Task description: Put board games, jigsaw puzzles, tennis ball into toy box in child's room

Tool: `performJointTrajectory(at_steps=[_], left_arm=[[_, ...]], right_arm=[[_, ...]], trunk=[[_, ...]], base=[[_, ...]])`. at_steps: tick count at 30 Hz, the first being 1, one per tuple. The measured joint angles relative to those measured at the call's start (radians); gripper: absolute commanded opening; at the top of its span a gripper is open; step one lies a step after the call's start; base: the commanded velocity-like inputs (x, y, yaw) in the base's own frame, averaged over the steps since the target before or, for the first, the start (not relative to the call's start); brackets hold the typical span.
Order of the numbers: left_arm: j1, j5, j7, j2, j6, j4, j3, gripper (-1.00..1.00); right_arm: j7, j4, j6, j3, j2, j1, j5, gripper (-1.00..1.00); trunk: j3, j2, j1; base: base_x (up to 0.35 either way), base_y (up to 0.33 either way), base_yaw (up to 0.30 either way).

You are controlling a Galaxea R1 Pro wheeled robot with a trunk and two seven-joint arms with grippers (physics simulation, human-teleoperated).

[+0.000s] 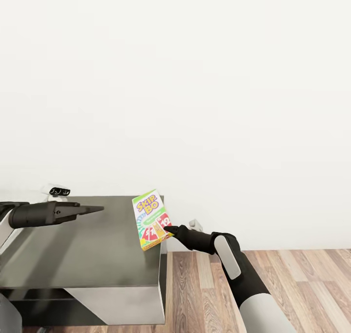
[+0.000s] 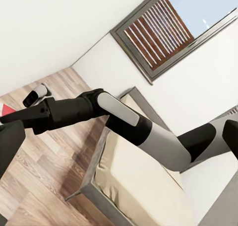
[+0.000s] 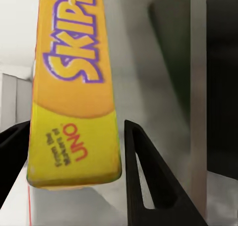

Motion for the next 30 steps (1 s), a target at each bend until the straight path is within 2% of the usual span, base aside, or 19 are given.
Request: performJointTrajectory(at_steps=[15,21,24,30], left_arm=[[0.0,-0.001,0.001,0.0,0.0,0.0,0.001,1.0],[0.0,-0.001,0.002,0.0,0.0,0.0,0.001,1.0],[0.0,-0.001,0.001,0.0,0.0,0.0,0.0,1.0],[0.0,-0.003,0.001,0.0,0.0,0.0,0.0,1.0]], right_arm=[[-0.001,-0.011,-0.002,-0.002,0.0,0.0,-0.007,-1.0],[-0.006,-0.013,-0.003,-0.022,0.0,0.0,-0.089,-1.0],[-0.005,-0.012,-0.006,-0.024,0.0,0.001,-0.104,-1.0],[-0.008,-0.012,-0.005,-0.026,0.0,0.004,-0.102,-1.0]], trunk=[[0.047,0.105,-0.058],[0.066,0.147,-0.081],[0.075,0.168,-0.092],[0.094,0.21,-0.115]], base=[[0.0,0.0,0.0],[0.0,0.0,0.0],[-0.079,0.008,0.0],[-0.151,0.023,0.0]])
